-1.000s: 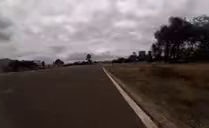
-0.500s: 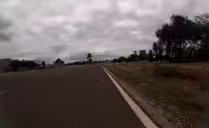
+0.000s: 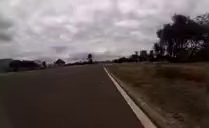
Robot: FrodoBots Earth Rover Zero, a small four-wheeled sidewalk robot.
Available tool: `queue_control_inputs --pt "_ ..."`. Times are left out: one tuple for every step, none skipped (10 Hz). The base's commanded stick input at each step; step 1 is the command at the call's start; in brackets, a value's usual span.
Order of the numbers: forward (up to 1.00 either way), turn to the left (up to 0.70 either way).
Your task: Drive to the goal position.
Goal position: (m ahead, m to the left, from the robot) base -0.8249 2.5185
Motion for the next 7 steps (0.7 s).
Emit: queue_control_inputs --pt "0.50 -0.50" --pt "0.50 -0.26" --pt "0.50 -0.01" --pt "0.50 0.00" --pt "0.50 0.00" --pt "0.50 0.00" --pt "0.50 0.00"
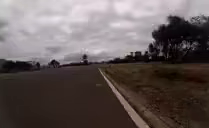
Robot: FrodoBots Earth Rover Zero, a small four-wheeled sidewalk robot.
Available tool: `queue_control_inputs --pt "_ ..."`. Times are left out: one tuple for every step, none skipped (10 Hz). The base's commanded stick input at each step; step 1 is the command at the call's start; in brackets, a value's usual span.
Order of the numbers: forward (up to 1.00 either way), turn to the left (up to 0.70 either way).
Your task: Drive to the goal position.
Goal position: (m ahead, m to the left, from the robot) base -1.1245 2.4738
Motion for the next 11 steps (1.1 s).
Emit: queue_control_inputs --pt "0.50 0.00" --pt "0.50 0.00" --pt "0.50 0.00" --pt "0.50 0.00" --pt "0.50 0.00" --pt "0.50 0.00" --pt "0.50 0.00" --pt "0.50 0.00" --pt "0.40 0.00" --pt "0.17 0.00" --pt "0.00 0.00"
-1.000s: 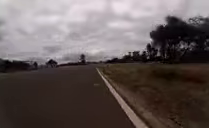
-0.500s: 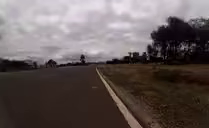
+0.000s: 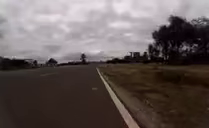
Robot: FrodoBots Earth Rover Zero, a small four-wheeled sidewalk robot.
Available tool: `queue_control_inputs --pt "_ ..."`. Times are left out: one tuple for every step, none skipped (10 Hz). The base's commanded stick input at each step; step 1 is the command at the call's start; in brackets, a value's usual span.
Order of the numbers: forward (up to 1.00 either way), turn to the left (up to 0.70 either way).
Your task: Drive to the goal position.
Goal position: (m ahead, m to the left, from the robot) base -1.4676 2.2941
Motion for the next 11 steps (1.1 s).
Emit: queue_control_inputs --pt "0.00 0.00" --pt "0.00 0.00" --pt "0.00 0.00" --pt "0.00 0.00" --pt "0.00 0.00" --pt "0.00 0.00" --pt "0.00 0.00" --pt "0.00 0.00" --pt "0.00 0.20" --pt "0.00 0.19" --pt "0.12 0.16"
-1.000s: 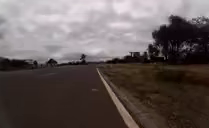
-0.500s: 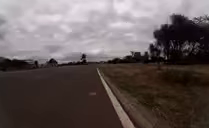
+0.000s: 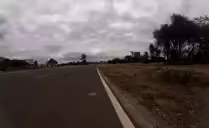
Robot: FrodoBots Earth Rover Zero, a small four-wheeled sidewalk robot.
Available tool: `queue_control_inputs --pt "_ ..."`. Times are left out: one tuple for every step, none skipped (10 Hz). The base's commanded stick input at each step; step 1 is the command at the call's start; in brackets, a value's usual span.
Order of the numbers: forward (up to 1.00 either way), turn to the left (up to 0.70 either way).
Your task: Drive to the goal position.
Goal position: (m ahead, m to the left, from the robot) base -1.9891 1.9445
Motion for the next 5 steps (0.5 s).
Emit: queue_control_inputs --pt "0.28 0.18" --pt "0.50 0.50" --pt "0.50 0.50" --pt "0.50 0.50" --pt "0.50 0.50"
